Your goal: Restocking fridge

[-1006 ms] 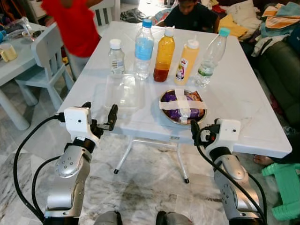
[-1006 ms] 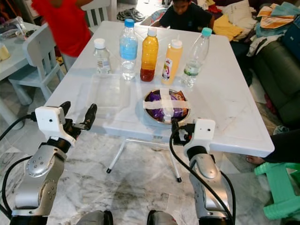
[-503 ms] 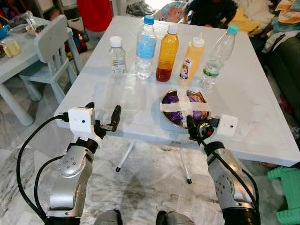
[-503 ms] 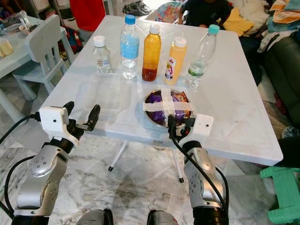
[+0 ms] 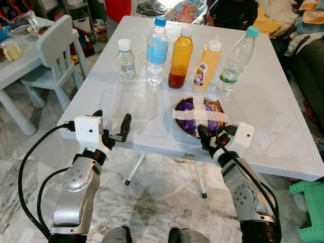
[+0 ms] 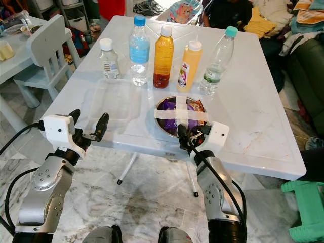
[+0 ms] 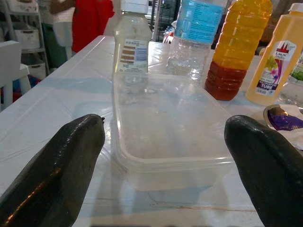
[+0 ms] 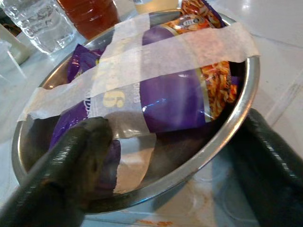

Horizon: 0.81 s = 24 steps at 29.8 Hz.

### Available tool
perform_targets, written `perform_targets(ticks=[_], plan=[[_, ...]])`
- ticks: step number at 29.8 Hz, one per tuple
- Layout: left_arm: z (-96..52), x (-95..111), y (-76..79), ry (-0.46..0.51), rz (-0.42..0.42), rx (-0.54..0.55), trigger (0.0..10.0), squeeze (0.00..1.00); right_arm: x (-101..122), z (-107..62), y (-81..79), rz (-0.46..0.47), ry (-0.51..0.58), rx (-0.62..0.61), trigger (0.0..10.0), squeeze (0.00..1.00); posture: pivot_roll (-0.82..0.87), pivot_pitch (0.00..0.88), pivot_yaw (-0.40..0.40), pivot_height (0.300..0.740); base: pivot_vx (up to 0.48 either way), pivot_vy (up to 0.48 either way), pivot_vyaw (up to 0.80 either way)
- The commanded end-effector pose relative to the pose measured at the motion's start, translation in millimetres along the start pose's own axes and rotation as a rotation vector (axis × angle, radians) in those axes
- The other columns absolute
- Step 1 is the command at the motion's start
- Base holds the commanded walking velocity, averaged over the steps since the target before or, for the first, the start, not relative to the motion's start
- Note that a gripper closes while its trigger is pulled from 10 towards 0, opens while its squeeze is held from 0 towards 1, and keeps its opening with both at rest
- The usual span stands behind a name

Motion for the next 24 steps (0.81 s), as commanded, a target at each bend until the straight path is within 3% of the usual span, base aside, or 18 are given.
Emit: perform_targets(ticks=[1,4,5,8,9,12,18,19,24], plan=[[1.3,1.7,2.1,0.0,0.013,-0.014,10.0,0.0,-17.9,-2.4,6.0,0.038,-0.083,-0.03,0.0,0.0,0.03,0.13,-0.037,0.74,0.0,0.0,0.0],[1.8,2.3,3.3,0.002,0.013,-0.016,10.0,0.0,-14.9,-1.9,7.9,0.03,-0.071,-0.048,0.0,0.0,0.03,0.128,-0.038,0.74,0.0,0.0,0.0],[2.3,2.8,3.8,0.004,0.013,-0.017,10.0,0.0,-13.9,-1.4,8.1,0.039,-0.075,-0.053,1.4,0.0,0.03,0.127,-0.038,0.74,0.0,0.0,0.0],[2.8,3.0,4.2,0.006,0.013,-0.018,10.0,0.0,-14.0,-1.2,8.0,0.054,-0.083,-0.056,1.3,0.0,0.03,0.126,-0.038,0.74,0.0,0.0,0.0],[3.0,3.0,4.5,0.007,0.012,-0.019,10.0,0.0,-14.0,-1.1,8.2,0.054,-0.086,-0.058,1.8,0.0,0.03,0.126,-0.038,0.74,0.0,0.0,0.0],[3.9,3.7,5.3,0.011,0.012,-0.02,10.0,0.0,-12.9,-0.6,9.1,0.055,-0.087,-0.067,2.0,0.0,0.03,0.127,-0.038,0.74,0.0,0.0,0.0],[4.1,4.0,6.1,0.012,0.01,-0.019,10.0,0.0,-8.7,0.4,12.3,0.1,-0.071,-0.102,1.6,0.0,0.03,0.127,-0.039,0.74,0.0,0.0,0.0],[4.1,4.1,6.5,0.013,0.01,-0.02,10.0,0.0,-7.7,0.8,13.4,0.109,-0.07,-0.111,0.6,0.0,0.03,0.126,-0.039,0.74,0.0,0.0,0.0],[5.0,4.6,7.1,0.016,0.009,-0.019,10.0,0.0,-0.9,2.5,20.1,0.102,-0.052,-0.142,0.5,0.0,0.02,0.125,-0.042,0.74,0.0,0.0,0.0]])
Point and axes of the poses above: a point about 5 cm out from each wrist's last joint towards the gripper, its own z axis pointing out of the wrist towards the gripper, its own x axis along the axis of the wrist's last joint, y = z × x, the point moved 2 cm from there along z, pointing out of the wrist towards the gripper, and after that the axes turned 8 degrees about z, right-handed, at the moved point
